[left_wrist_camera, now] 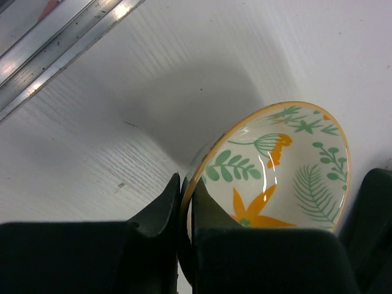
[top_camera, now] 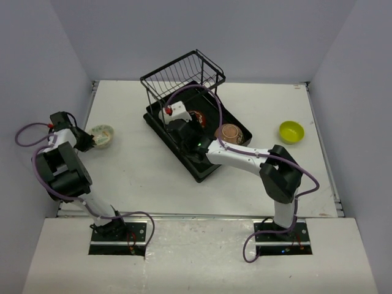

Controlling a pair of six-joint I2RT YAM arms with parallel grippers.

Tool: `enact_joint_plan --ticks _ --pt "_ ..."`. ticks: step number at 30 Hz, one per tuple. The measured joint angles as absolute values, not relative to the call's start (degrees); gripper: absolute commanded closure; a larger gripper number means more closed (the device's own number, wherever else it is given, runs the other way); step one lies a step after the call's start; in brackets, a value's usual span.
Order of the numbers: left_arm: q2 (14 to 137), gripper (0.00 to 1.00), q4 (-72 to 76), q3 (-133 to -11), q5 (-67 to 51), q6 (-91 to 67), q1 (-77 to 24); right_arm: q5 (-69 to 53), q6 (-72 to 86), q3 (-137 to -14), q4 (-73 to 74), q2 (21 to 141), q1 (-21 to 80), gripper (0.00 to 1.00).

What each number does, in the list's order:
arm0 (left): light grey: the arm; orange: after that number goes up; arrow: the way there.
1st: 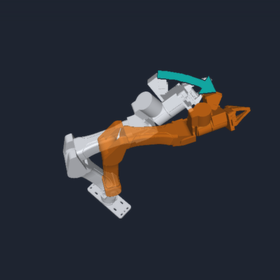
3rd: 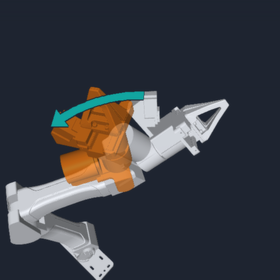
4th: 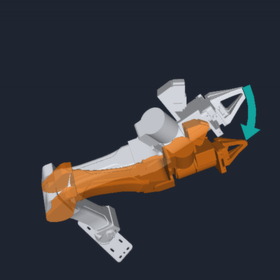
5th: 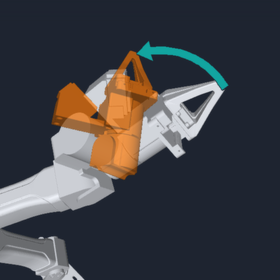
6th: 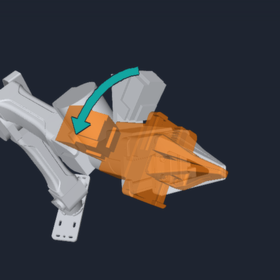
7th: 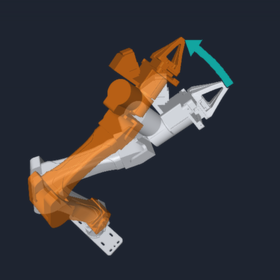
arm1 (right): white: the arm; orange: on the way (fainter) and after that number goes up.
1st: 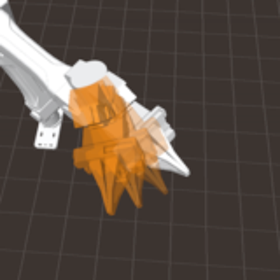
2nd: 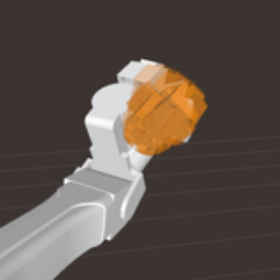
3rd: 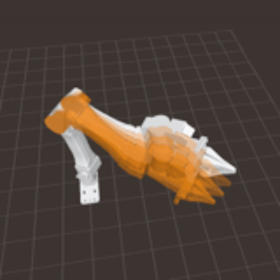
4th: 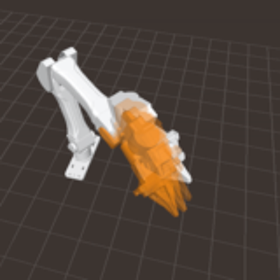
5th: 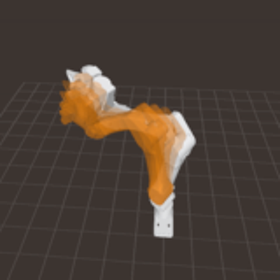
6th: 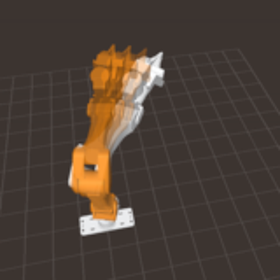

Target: Unload the bowls from the dish rack

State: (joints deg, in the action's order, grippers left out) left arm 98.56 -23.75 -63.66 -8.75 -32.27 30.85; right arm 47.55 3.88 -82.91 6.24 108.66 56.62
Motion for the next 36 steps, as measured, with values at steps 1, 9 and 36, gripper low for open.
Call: enact_joint_plan --ticks 1,9,36 --pt "99.0 1.00 -23.5 -63.7 -8.3 -32.2 30.9 47.9 3.8 -82.9 5.6 108.7 56.6 0.44" --pt "100.7 1.00 -21.9 -63.2 -6.7 -31.4 30.8 50.6 3.9 -80.8 0.9 108.7 56.6 0.45" --pt "99.2 0.24 -18.7 -59.6 -5.0 -30.4 29.8 51.9 2.4 -70.3 -10.9 107.4 55.2 0.46"
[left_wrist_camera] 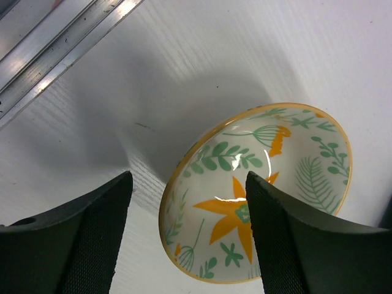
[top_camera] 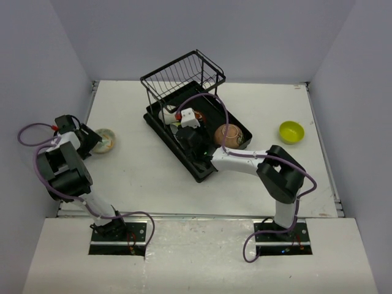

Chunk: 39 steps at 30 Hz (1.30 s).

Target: Unload the bowls from the dish rack

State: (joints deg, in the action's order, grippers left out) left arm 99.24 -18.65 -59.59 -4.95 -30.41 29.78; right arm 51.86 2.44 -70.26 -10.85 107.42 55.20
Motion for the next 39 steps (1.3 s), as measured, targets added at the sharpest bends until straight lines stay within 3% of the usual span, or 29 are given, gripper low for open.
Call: enact_joint_plan --ticks 14,20,22,23,25,29,39 --pt "93.5 0.18 -18.5 -59.2 -6.2 -32.6 29.8 53.6 -3.0 -70.3 -21.8 113.0 53.2 0.55" --pt "88.6 0.16 -18.4 -59.0 -6.9 -33.9 29.9 57.7 -6.1 -71.0 -25.3 116.4 52.5 0.74" --pt "87.2 0.16 -18.4 -59.0 -7.0 -33.9 30.0 59.1 -6.7 -71.6 -26.4 117.0 52.1 0.75" --pt "86.6 0.16 -18.4 -59.0 -7.1 -33.9 30.0 59.6 -6.8 -71.9 -26.8 117.3 51.9 0.82" --pt "85.7 0.16 -18.5 -59.0 -7.4 -33.9 30.0 60.5 -7.1 -72.5 -27.3 117.8 51.7 0.84" --pt "84.1 0.15 -18.5 -59.0 -8.2 -33.9 30.3 62.7 -7.6 -74.3 -27.5 119.2 51.7 1.00" --pt "81.7 0.14 -19.0 -61.1 -10.6 -33.9 31.2 66.1 -7.3 -76.0 -27.4 120.7 52.1 1.00"
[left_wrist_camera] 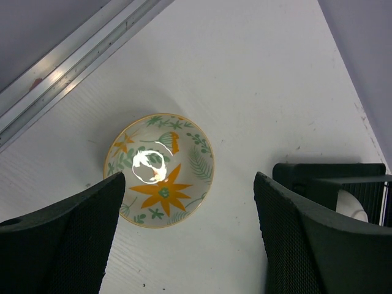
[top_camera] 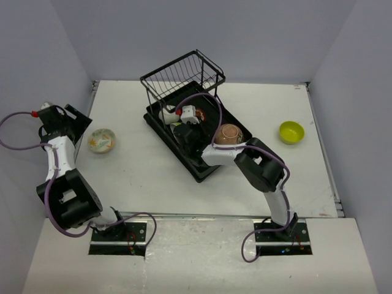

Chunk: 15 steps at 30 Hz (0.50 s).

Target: Unload the bowls from the dish rack

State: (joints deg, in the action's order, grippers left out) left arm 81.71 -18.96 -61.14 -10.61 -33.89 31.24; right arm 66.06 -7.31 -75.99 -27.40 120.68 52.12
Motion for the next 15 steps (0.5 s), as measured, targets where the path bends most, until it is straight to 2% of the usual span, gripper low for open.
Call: enact_joint_plan --ticks 6,15 --pt "81.0 0.14 -18.9 -61.4 -11.8 -33.9 31.2 71.2 -11.5 -77.7 -32.8 123.6 53.0 1.00" --pt "81.0 0.14 -18.9 -61.4 -13.1 -34.1 31.4 76.6 -43.9 -78.9 -66.2 132.4 54.3 1.00"
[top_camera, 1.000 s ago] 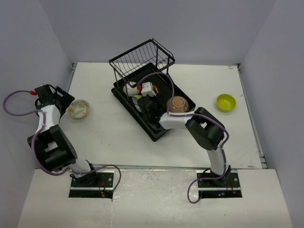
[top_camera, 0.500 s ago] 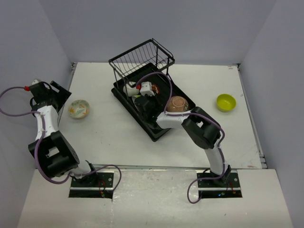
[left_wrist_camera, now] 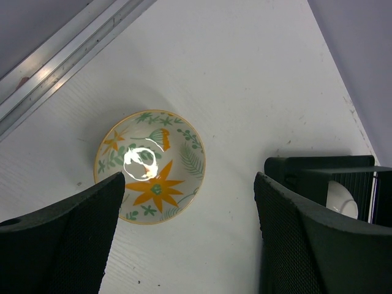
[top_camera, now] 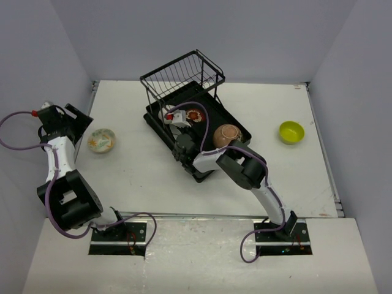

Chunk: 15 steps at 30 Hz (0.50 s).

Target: Unload the bowls from the dish rack

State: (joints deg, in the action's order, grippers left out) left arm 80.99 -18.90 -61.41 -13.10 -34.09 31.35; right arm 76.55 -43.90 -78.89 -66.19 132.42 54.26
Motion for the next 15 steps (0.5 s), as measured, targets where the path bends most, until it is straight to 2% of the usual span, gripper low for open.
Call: enact_joint_plan --ticks 8,15 --pt "81.0 0.14 -18.7 -61.3 -13.3 -34.1 31.4 76.8 -52.1 -75.7 -74.0 130.8 54.3 1.00" --pt "81.0 0.14 -17.6 -60.1 -13.4 -34.9 31.4 78.9 -53.5 -70.0 -74.1 125.5 54.2 1.00"
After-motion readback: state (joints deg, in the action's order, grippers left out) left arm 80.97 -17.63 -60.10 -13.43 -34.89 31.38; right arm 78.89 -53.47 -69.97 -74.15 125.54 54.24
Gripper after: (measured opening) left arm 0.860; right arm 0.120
